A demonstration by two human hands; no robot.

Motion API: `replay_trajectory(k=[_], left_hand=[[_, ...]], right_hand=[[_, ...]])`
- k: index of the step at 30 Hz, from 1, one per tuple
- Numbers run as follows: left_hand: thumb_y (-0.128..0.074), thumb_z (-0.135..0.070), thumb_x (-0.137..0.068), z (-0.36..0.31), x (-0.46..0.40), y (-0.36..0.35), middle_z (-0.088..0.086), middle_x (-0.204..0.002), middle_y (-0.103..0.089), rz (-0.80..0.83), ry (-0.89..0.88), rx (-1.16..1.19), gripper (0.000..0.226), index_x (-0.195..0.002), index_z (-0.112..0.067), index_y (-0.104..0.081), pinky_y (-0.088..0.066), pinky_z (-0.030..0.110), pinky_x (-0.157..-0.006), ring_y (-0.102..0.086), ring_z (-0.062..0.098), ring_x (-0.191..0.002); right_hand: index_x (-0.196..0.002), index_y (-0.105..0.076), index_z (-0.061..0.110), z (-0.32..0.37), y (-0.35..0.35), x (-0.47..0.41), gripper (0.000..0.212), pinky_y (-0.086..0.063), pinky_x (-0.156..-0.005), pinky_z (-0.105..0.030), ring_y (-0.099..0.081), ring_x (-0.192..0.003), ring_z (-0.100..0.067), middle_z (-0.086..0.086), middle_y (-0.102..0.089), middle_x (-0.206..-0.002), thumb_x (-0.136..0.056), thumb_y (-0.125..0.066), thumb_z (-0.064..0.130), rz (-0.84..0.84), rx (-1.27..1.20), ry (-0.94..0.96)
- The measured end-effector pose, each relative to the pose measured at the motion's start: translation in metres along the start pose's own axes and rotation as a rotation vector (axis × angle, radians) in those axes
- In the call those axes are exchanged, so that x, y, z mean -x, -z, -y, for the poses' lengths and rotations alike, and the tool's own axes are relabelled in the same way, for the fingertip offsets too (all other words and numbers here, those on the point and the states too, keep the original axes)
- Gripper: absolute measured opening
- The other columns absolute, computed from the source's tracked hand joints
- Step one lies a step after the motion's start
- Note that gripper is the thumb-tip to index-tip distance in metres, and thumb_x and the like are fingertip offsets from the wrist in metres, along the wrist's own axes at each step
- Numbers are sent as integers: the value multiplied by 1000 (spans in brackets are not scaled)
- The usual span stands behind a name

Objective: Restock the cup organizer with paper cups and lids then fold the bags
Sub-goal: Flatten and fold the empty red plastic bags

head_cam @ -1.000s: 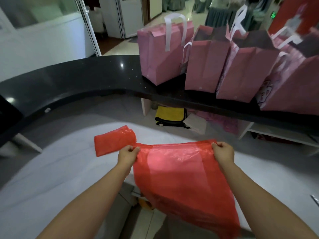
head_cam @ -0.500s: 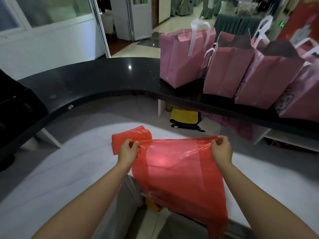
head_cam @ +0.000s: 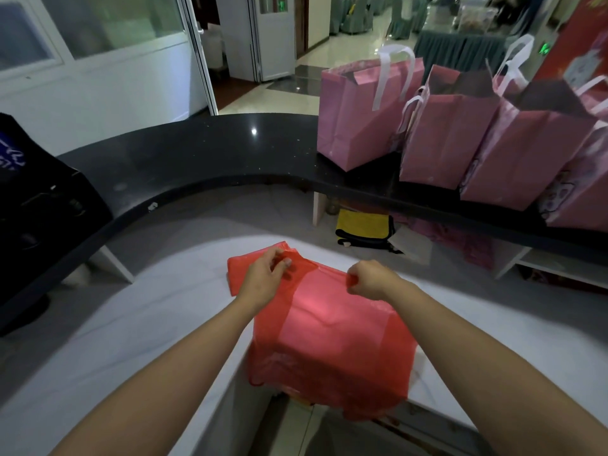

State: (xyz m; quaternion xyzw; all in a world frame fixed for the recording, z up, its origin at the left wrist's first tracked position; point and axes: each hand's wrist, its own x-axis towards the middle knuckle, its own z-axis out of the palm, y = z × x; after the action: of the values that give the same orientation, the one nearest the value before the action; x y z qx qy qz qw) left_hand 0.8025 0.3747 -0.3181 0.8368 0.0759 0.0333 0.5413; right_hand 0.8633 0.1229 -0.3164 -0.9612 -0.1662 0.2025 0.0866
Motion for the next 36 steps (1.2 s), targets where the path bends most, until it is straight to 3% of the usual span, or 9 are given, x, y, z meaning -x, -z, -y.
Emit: replay_trajectory(k=[6, 12, 18, 21, 24, 26, 31, 34, 36], left_hand=[[-85, -33, -81, 18, 8, 17, -10, -118, -67, 93, 71, -50, 58, -132, -22, -61, -53, 27, -94, -63, 9, -110], [-78, -25, -88, 6, 16, 10, -16, -98, -71, 4, -35, -99, 27, -113, -23, -70, -56, 33, -91, -66, 1, -93], [-66, -39, -95, -8, 37, -12, -11, -84, -61, 38, -261, -328, 16, -94, -24, -62, -45, 25, -67, -57, 8, -77], [-64, -35, -96, -6, 45, -27, -11, -87, -59, 28, -262, -349, 13, -97, -23, -60, -46, 30, -71, -55, 12, -80], [-62, -34, -97, -6, 51, -42, -11, -88, -59, 22, -227, -333, 10, -98, -24, -57, -48, 32, -74, -57, 13, -83], [-60, -34, -98, -5, 53, -50, -11, -88, -60, 33, -205, -322, 10, -95, -27, -54, -46, 31, -73, -57, 13, -84], [-59, -32, -98, -5, 51, -63, -8, -85, -59, 7, -184, -316, 12, -93, -22, -54, -43, 33, -70, -57, 16, -81], [-59, -33, -98, -5, 49, -68, -4, -87, -62, 19, -169, -303, 13, -96, -20, -57, -50, 37, -72, -58, 17, -80], [-59, -32, -98, -8, 48, -72, -5, -86, -61, 3, -180, -294, 12, -96, -20, -56, -47, 36, -70, -58, 17, -79]], right_hand=[[-85, -65, 21, -6, 6, 7, 9, -55, -78, -40, -64, -84, -22, 1, -67, -89, -93, -65, 26, -95, -138, 17], [-95, -64, 18, -3, 19, 13, 12, -57, -74, -40, -67, -74, -17, 0, -68, -90, -91, -67, 30, -53, -49, 27], [-72, -46, 25, -2, 17, 12, 26, -40, -56, -32, -60, -76, -25, 1, -57, -76, -96, -51, 18, -233, -125, -50], [-101, -60, 20, -11, 13, 16, 10, -54, -73, -37, -65, -89, -25, -6, -67, -104, -95, -57, 27, -151, -193, -110], [-139, -48, 18, -38, 13, 36, 58, -49, -85, -35, -59, -114, -27, -9, -56, -135, -90, -68, 42, 52, -156, -238], [-142, -44, 17, -61, 15, 58, 67, -49, -84, -33, -58, -116, -25, -7, -53, -141, -88, -71, 44, 208, -76, -312], [-124, -62, 16, -105, 10, 102, 41, -55, -68, -28, -67, -100, -19, -1, -66, -117, -89, -71, 37, 426, -52, -426], [-110, -70, 18, -126, -5, 115, 24, -59, -74, -30, -73, -90, -13, 2, -73, -99, -88, -69, 27, 386, -168, -482], [-100, -73, 14, -132, -12, 122, 16, -55, -64, -26, -73, -78, -14, -2, -75, -86, -87, -65, 19, 290, -269, -509]])
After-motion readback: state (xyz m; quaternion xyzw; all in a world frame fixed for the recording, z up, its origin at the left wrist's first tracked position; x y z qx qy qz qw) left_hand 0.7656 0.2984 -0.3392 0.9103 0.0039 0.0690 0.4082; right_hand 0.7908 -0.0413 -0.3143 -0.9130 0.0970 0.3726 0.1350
